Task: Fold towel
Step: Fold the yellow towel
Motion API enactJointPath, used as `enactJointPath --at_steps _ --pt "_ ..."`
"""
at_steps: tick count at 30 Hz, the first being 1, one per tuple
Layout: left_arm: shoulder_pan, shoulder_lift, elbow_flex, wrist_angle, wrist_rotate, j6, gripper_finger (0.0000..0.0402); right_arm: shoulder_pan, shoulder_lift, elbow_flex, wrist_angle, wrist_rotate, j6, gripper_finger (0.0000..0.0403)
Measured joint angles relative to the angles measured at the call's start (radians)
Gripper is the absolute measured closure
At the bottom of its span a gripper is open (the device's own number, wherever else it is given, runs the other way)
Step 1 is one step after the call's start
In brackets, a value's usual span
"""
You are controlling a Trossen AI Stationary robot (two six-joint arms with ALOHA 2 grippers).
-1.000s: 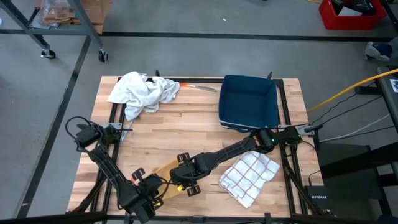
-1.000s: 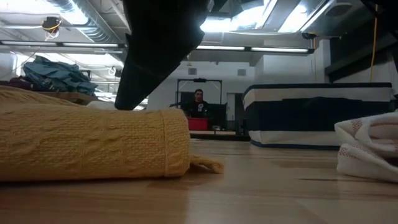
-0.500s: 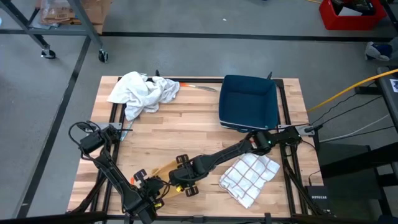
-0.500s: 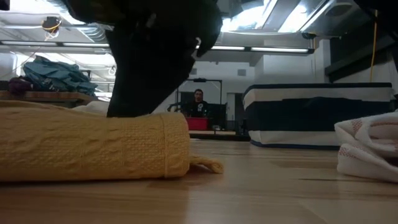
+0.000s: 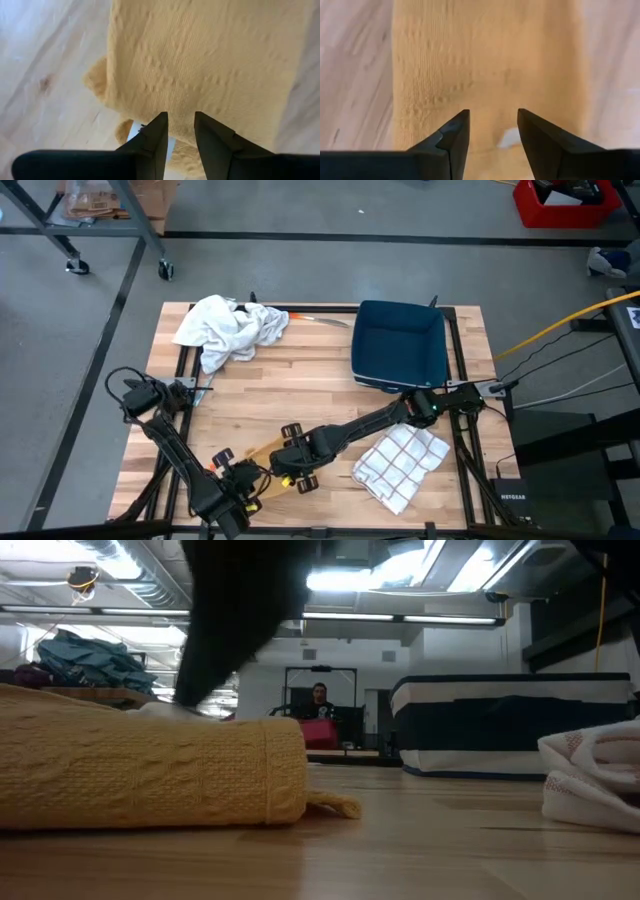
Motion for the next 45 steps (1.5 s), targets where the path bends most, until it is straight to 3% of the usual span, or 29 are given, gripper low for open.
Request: enactJointPath --at_steps 4,12,20,25,29,35,45 --pt "0.004 -0.061 0.0 0.001 -0.002 0.073 0.0314 0.0 -0.03 0.046 -0.04 0.068 -0.058 0.0233" --pt "0.004 -0.094 0.0 0.014 -0.009 0.098 0.0314 -0.034 -0.102 0.059 -0.031 0.334 -0.202 0.0233" --pt "0.004 -0.094 0.0 -0.005 -0.01 -0.011 0.0314 -0.082 -0.16 0.059 -0.194 0.376 -0.203 0.0233" --pt "0.004 -0.094 0.0 -0.068 -0.01 -0.068 0.0314 -0.064 -0.18 0.059 -0.371 0.347 -0.118 0.0233" --pt "0.009 -0.094 -0.004 -0.12 -0.012 -0.056 0.0314 -0.032 -0.18 0.055 -0.446 0.209 -0.052 0.0233" --pt "0.031 -0.094 -0.036 -0.108 -0.019 0.022 0.0314 0.018 -0.18 -0.031 -0.331 -0.01 0.014 0.0233" --pt "0.049 -0.093 -0.134 -0.064 -0.019 0.041 0.0314 0.069 -0.179 -0.192 -0.085 -0.023 0.223 0.0233"
